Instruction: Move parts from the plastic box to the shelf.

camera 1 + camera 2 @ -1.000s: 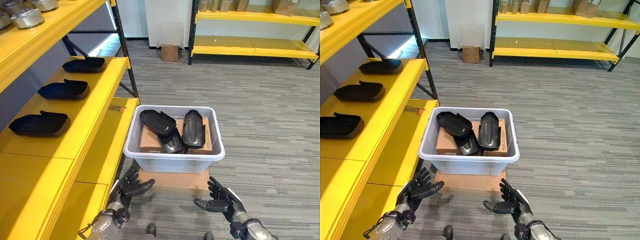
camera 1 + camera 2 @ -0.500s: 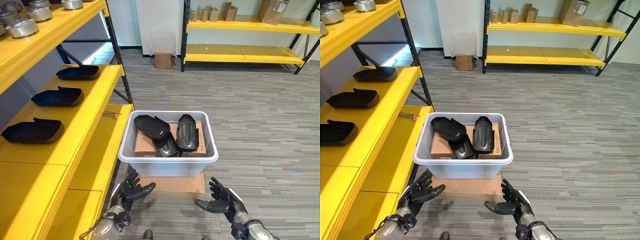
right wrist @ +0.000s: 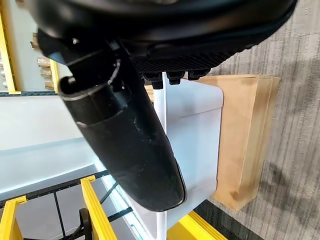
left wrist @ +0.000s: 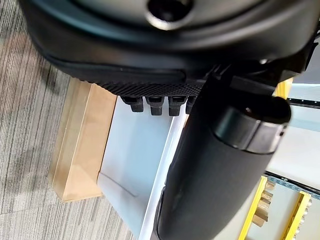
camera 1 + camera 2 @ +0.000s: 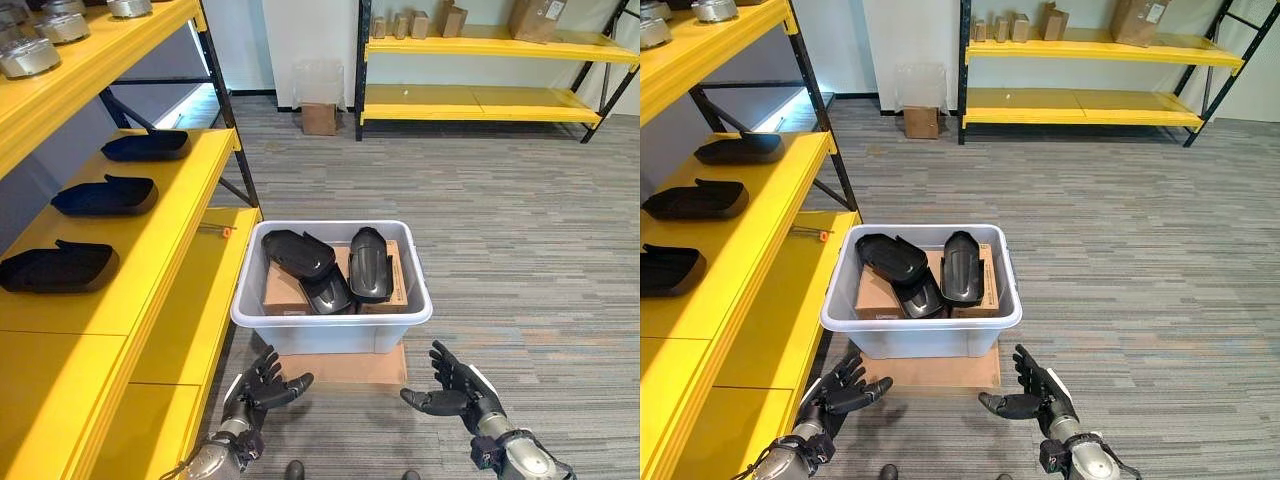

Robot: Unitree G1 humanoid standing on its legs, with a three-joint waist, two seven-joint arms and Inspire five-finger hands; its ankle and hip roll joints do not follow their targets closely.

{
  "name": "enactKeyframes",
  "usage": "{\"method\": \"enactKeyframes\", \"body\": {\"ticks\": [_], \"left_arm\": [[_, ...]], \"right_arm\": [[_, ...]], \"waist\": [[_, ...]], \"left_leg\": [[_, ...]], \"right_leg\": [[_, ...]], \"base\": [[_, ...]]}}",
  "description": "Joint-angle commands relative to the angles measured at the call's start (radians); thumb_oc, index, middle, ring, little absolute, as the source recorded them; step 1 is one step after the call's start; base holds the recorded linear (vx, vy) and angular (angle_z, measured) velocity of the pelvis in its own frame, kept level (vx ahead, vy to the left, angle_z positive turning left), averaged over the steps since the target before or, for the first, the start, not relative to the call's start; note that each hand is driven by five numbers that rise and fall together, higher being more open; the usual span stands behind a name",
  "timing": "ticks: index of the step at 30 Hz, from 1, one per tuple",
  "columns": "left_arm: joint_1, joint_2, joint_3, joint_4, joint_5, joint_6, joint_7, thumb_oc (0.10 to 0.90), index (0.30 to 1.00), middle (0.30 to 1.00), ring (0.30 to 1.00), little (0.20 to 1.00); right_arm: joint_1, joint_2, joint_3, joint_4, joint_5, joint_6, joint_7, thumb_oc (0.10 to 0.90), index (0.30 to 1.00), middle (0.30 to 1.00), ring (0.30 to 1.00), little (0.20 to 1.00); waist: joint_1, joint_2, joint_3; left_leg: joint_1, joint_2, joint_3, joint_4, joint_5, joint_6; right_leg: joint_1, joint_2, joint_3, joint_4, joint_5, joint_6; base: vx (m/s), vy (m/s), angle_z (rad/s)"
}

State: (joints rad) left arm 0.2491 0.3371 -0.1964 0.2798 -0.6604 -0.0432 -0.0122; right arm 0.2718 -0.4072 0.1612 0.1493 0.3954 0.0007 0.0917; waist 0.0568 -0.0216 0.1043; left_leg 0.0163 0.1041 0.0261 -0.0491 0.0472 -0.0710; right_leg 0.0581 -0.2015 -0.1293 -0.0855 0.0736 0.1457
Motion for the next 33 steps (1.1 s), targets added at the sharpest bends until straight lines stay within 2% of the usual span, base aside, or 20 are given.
{"method": "enactKeyframes", "body": {"ticks": [1, 5, 6, 8, 10, 11, 12, 13, 14, 15, 17, 18, 19, 20, 21, 24, 28, 33], "left_arm": [[-0.091, 0.038, 0.032, -0.065, 0.011, -0.078, -0.035, 0.900, 1.000, 1.000, 1.000, 1.000], [-0.095, 0.048, 0.030, -0.076, 0.009, -0.080, -0.033, 0.900, 1.000, 1.000, 1.000, 1.000], [-0.096, 0.049, 0.026, -0.077, 0.012, -0.080, -0.033, 0.900, 1.000, 1.000, 1.000, 1.000], [-0.100, 0.051, 0.023, -0.083, 0.017, -0.079, -0.030, 0.900, 1.000, 1.000, 1.000, 1.000], [-0.102, 0.058, 0.022, -0.090, 0.025, -0.080, -0.023, 0.900, 1.000, 1.000, 1.000, 1.000], [-0.102, 0.066, 0.023, -0.094, 0.027, -0.080, -0.021, 0.900, 1.000, 1.000, 1.000, 1.000], [-0.102, 0.065, 0.024, -0.095, 0.027, -0.080, -0.021, 0.900, 1.000, 1.000, 1.000, 1.000], [-0.109, 0.074, 0.027, -0.096, 0.037, -0.077, -0.016, 0.900, 1.000, 1.000, 1.000, 1.000], [-0.106, 0.075, 0.030, -0.099, 0.039, -0.077, -0.018, 0.900, 1.000, 1.000, 1.000, 1.000], [-0.103, 0.075, 0.031, -0.101, 0.039, -0.078, -0.020, 0.900, 1.000, 1.000, 1.000, 1.000], [-0.096, 0.078, 0.043, -0.101, 0.030, -0.083, -0.022, 0.900, 1.000, 1.000, 1.000, 1.000], [-0.095, 0.078, 0.043, -0.101, 0.030, -0.083, -0.022, 0.900, 1.000, 1.000, 1.000, 1.000], [-0.095, 0.078, 0.052, -0.099, 0.023, -0.090, -0.016, 0.900, 1.000, 1.000, 1.000, 1.000], [-0.095, 0.078, 0.053, -0.099, 0.022, -0.090, -0.016, 0.900, 1.000, 1.000, 1.000, 1.000], [-0.084, 0.067, 0.062, -0.088, 0.031, -0.093, -0.014, 0.900, 1.000, 1.000, 1.000, 1.000], [-0.059, 0.046, 0.074, -0.093, 0.026, -0.095, -0.023, 0.900, 1.000, 1.000, 1.000, 1.000], [-0.038, 0.041, 0.072, -0.084, 0.032, -0.088, -0.037, 0.900, 1.000, 1.000, 1.000, 1.000], [-0.025, 0.038, 0.074, -0.086, 0.033, -0.082, -0.048, 0.900, 1.000, 1.000, 1.000, 1.000]], "right_arm": [[-0.092, -0.046, -0.047, -0.156, 0.004, -0.124, 0.000, 0.900, 1.000, 1.000, 1.000, 1.000], [-0.095, -0.040, -0.039, -0.155, 0.013, -0.117, 0.006, 0.900, 1.000, 1.000, 1.000, 1.000], [-0.082, -0.031, -0.034, -0.150, 0.010, -0.108, 0.013, 0.900, 1.000, 1.000, 1.000, 1.000], [-0.077, -0.021, -0.030, -0.147, 0.009, -0.103, 0.013, 0.900, 1.000, 1.000, 1.000, 1.000], [-0.086, -0.013, -0.017, -0.142, 0.003, -0.102, 0.009, 0.900, 1.000, 1.000, 1.000, 1.000], [-0.091, -0.014, -0.012, -0.144, 0.004, -0.102, 0.011, 0.900, 1.000, 1.000, 1.000, 1.000], [-0.091, -0.015, -0.012, -0.143, 0.004, -0.102, 0.011, 0.900, 1.000, 1.000, 1.000, 1.000], [-0.102, -0.015, 0.004, -0.138, -0.010, -0.100, 0.011, 0.900, 1.000, 1.000, 1.000, 1.000], [-0.100, -0.012, 0.008, -0.136, -0.015, -0.098, 0.012, 0.900, 1.000, 1.000, 1.000, 1.000], [-0.100, -0.010, 0.010, -0.133, -0.014, -0.097, 0.013, 0.900, 1.000, 1.000, 1.000, 1.000], [-0.104, -0.014, 0.014, -0.135, -0.004, -0.096, 0.018, 0.900, 1.000, 1.000, 1.000, 1.000], [-0.104, -0.014, 0.014, -0.135, -0.004, -0.096, 0.019, 0.900, 1.000, 1.000, 1.000, 1.000], [-0.113, -0.022, 0.020, -0.130, 0.001, -0.098, 0.018, 0.900, 1.000, 1.000, 1.000, 1.000], [-0.113, -0.022, 0.020, -0.130, 0.001, -0.099, 0.018, 0.900, 1.000, 1.000, 1.000, 1.000], [-0.109, -0.026, 0.026, -0.129, -0.006, -0.095, 0.021, 0.900, 1.000, 1.000, 1.000, 1.000], [-0.090, -0.043, 0.011, -0.155, -0.008, -0.098, 0.034, 0.900, 1.000, 1.000, 1.000, 1.000], [-0.080, -0.070, -0.021, -0.172, -0.006, -0.110, 0.028, 0.900, 1.000, 1.000, 1.000, 1.000], [-0.090, -0.096, -0.055, -0.195, -0.013, -0.125, 0.023, 0.900, 1.000, 1.000, 1.000, 1.000]], "waist": [[0.009, -0.030, -0.018], [0.011, -0.037, -0.006], [0.007, -0.037, 0.000], [-0.005, -0.030, 0.008], [-0.018, -0.011, 0.026], [-0.027, 0.003, 0.043], [-0.025, 0.002, 0.043], [-0.025, 0.022, 0.067], [-0.024, 0.024, 0.067], [-0.026, 0.021, 0.067], [-0.031, 0.012, 0.068], [-0.033, 0.015, 0.070], [-0.038, 0.001, 0.079], [-0.039, 0.002, 0.081], [-0.035, -0.016, 0.078], [-0.035, -0.021, 0.043], [-0.037, -0.013, 0.017], [-0.038, -0.005, 0.008]], "left_leg": [[-0.123, 0.052, -0.054, 0.130, -0.070, 0.010], [-0.150, 0.023, -0.051, 0.183, -0.102, 0.025], [-0.164, -0.007, -0.059, 0.209, -0.125, 0.043], [-0.165, -0.038, -0.074, 0.213, -0.136, 0.070], [-0.150, -0.062, -0.081, 0.204, -0.141, 0.106], [-0.139, -0.066, -0.086, 0.199, -0.140, 0.119], [-0.139, -0.066, -0.084, 0.199, -0.140, 0.118], [-0.118, -0.066, -0.079, 0.194, -0.146, 0.133], [-0.103, -0.070, -0.070, 0.189, -0.154, 0.136], [-0.088, -0.071, -0.064, 0.182, -0.159, 0.134], [-0.061, -0.063, -0.055, 0.157, -0.165, 0.114], [-0.057, -0.060, -0.057, 0.156, -0.166, 0.113], [-0.045, -0.051, -0.060, 0.154, -0.174, 0.090], [-0.043, -0.049, -0.061, 0.154, -0.175, 0.089], [-0.029, -0.032, -0.063, 0.157, -0.178, 0.069], [-0.007, 0.018, -0.069, 0.119, -0.152, 0.033], [0.006, 0.062, -0.081, 0.082, -0.130, 0.013], [0.023, 0.096, -0.083, 0.045, -0.110, 0.001]], "right_leg": [[0.043, -0.083, 0.004, 0.112, -0.098, 0.033], [0.018, -0.110, 0.018, 0.151, -0.067, 0.047], [0.003, -0.137, 0.018, 0.205, -0.036, 0.056], [-0.048, -0.154, 0.053, 0.303, 0.047, 0.054], [-0.130, -0.157, 0.099, 0.441, 0.130, 0.029], [-0.171, -0.138, 0.124, 0.510, 0.145, 0.021], [-0.175, -0.138, 0.128, 0.515, 0.143, 0.021], [-0.225, -0.128, 0.105, 0.586, 0.113, 0.012], [-0.233, -0.142, 0.079, 0.571, 0.099, 0.008], [-0.236, -0.148, 0.059, 0.534, 0.080, 0.006], [-0.231, -0.131, 0.029, 0.379, 0.013, 0.010], [-0.224, -0.128, 0.025, 0.374, 0.013, 0.009], [-0.224, -0.120, 0.039, 0.223, 0.008, 0.027], [-0.220, -0.118, 0.037, 0.220, 0.009, 0.027], [-0.194, -0.111, 0.045, 0.193, 0.012, 0.040], [-0.139, -0.084, 0.003, 0.162, -0.023, 0.027], [-0.109, -0.050, -0.020, 0.153, -0.057, 0.011], [-0.115, -0.027, -0.028, 0.180, -0.090, -0.003]], "base": [[0.00, 0.086, 0.00], [0.01, 0.105, -0.04], [0.04, 0.186, 0.00], [0.04, 0.250, 0.08], [0.02, 0.269, 0.12], [0.00, 0.173, 0.08], [0.03, 0.199, 0.08], [0.07, 0.146, 0.04], [0.12, 0.147, -0.12], [0.16, -0.003, -0.31], [0.13, -0.086, -0.29], [0.13, -0.179, -0.18], [0.09, -0.132, -0.10], [0.17, -0.263, -0.12], [0.12, -0.182, -0.05], [0.17, -0.214, 0.25], [0.11, -0.150, 0.23], [0.06, -0.080, 0.06]]}}
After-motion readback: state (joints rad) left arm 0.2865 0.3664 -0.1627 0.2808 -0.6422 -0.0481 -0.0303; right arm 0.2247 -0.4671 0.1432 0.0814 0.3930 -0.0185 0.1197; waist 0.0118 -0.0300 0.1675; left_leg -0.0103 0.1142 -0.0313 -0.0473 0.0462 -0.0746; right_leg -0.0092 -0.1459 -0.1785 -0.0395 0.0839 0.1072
